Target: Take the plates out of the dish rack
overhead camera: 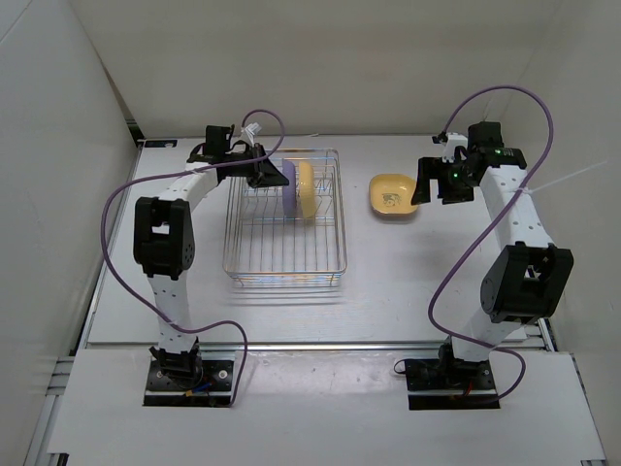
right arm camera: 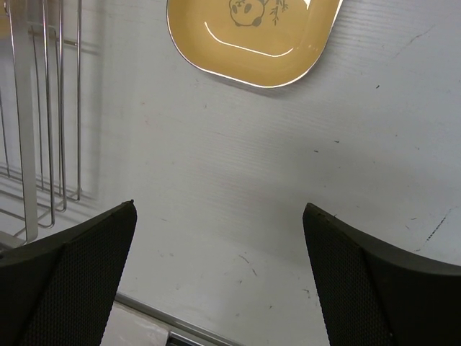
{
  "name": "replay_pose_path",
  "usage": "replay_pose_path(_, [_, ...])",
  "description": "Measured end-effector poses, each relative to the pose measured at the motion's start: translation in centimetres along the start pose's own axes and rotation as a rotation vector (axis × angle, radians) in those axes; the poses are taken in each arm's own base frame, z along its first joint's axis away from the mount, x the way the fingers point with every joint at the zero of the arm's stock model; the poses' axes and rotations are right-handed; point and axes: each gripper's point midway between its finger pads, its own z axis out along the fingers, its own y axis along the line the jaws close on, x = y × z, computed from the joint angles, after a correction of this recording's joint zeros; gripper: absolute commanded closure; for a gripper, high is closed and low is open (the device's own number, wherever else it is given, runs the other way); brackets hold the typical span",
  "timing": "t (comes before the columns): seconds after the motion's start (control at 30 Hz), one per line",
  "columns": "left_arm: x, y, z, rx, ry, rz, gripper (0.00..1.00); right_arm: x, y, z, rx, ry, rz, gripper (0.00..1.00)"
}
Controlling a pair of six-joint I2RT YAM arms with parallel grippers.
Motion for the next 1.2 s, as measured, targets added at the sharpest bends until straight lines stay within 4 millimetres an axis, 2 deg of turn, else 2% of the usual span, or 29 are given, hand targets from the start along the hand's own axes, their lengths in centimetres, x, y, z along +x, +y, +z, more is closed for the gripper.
replay_pose_path(0.5, [-0.2,-1.6,-0.1,0.053,0.003,-0.053,0.89,0.0,0.4,-0.3,-0.014,-0.008,-0.004,0.01])
replay_pose_path(0.9, [-0.6,-5.1,-2.6,0.108,-0.029,-0.026,0.89,-0.1,0.6,-0.7,-0.017,-0.019,-0.008,0.01])
replay_pose_path(1.2, [-1.2,-5.4,-4.4,0.131,-0.054,-0.034,0.89,0.2,0.6,-0.5,-0.018,-0.011,-0.005,0.01])
